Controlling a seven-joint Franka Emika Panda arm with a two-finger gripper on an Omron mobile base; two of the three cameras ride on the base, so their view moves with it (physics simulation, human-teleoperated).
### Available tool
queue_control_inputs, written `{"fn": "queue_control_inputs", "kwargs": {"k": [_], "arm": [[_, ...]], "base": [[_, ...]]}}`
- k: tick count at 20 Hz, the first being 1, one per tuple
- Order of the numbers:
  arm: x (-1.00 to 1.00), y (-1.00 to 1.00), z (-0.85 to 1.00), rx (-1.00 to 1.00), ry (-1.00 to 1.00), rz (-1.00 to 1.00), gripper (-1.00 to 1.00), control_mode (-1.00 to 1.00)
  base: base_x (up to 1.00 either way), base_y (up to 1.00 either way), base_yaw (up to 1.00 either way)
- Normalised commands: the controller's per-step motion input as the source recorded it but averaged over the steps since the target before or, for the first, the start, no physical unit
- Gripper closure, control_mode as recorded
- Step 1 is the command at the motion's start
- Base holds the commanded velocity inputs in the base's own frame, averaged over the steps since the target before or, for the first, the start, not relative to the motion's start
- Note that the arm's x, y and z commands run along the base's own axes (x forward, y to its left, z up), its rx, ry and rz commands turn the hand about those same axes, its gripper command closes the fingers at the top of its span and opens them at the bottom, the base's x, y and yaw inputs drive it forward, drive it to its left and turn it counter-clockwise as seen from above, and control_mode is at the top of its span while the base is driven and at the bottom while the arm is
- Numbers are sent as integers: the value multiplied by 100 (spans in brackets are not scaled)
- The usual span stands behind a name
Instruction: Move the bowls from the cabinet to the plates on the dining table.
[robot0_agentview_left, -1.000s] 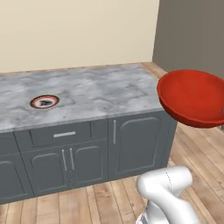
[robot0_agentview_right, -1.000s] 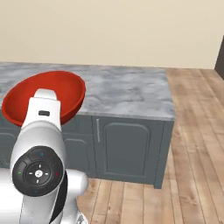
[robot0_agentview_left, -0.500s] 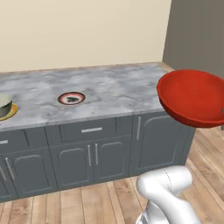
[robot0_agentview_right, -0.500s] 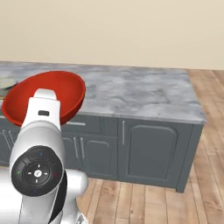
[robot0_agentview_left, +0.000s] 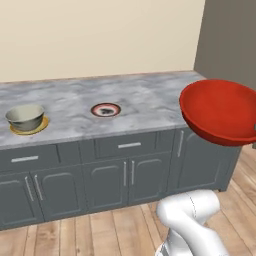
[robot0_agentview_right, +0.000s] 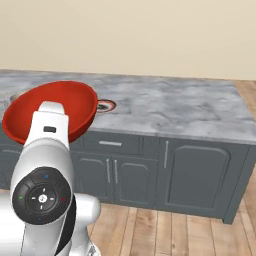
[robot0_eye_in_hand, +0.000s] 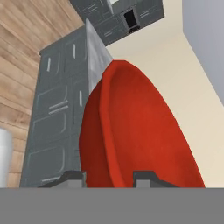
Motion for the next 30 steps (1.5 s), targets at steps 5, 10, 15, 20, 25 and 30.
{"fn": "queue_control_inputs", "kwargs": {"k": [5, 10, 15, 20, 25, 30], "arm": [[0, 0, 0, 0, 0, 0, 100, 100], [0, 0, 0, 0, 0, 0, 100, 100], [0, 0, 0, 0, 0, 0, 100, 100], [0, 0, 0, 0, 0, 0, 100, 100], [0, 0, 0, 0, 0, 0, 100, 100], [0, 0, 0, 0, 0, 0, 100, 100]], "base": [[8, 57, 0], [17, 54, 0], [40, 26, 0], [54, 11, -3], [50, 14, -3], [47, 12, -4]]}}
